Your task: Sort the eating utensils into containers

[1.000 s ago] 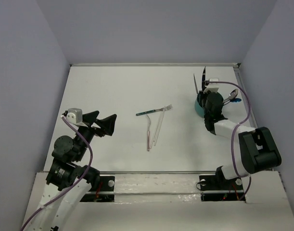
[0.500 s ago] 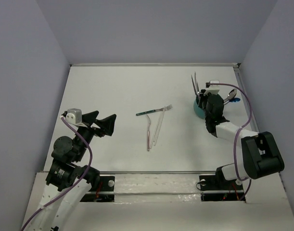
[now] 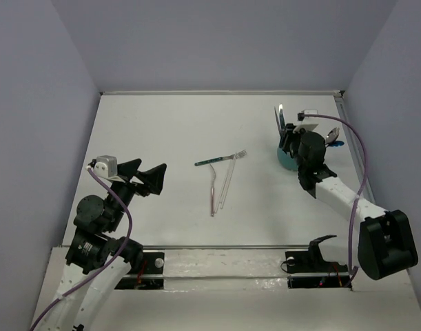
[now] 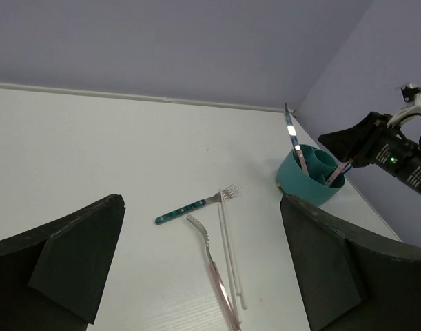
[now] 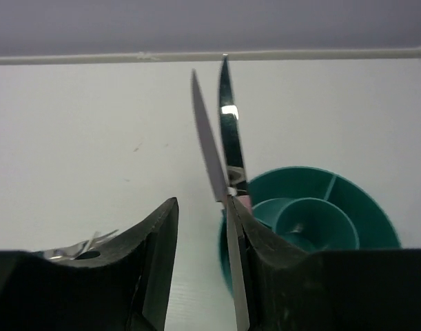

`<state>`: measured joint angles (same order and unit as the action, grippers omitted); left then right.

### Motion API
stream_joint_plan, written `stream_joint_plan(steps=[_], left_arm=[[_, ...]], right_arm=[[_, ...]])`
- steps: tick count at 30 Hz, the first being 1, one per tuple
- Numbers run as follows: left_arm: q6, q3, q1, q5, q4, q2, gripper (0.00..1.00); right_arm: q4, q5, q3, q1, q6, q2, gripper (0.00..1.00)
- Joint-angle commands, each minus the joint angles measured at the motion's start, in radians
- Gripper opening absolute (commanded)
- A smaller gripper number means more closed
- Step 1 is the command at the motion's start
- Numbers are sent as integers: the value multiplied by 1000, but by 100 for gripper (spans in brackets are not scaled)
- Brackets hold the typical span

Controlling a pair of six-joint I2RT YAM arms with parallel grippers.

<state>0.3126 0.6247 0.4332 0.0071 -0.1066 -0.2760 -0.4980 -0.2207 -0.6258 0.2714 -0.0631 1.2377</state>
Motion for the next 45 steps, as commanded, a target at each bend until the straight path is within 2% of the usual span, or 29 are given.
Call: stream_joint_plan(steps=[1,3,4,5,6,9,13,20,28,45], left_arm=[[-9,30,7,2,33,4,99],[-9,30,7,2,30,1,99],[-9,30,7,2,30,0,99],[-9,30,7,2,30,-2,99],[-9,30,7,2,30,-2,99],[-9,30,7,2,30,-8,99],[-9,30,7,-29,22,-14,99],[-9,29,7,-32,21,-14,99],[-9,29,7,-29,21,-17,99],[-9,29,7,-25,22,-9,99]], right_arm=[[291,147,-135,86,-122,-20,40],[393,144,-167,153,-173,-12,40],[416,91,-169,193,-187,-9,40],[435,61,-167,272,-202,-6,41],[470,37,-169,300,-248,9,47],[493,23,-160,388,-337,37,49],[492,-17,-156,459,-395,91,49],[495,-80,-209,546,-445,259,43],[469,-86,-233,555,-465,367,40],[451,-48,-238,565,-480,433,38]])
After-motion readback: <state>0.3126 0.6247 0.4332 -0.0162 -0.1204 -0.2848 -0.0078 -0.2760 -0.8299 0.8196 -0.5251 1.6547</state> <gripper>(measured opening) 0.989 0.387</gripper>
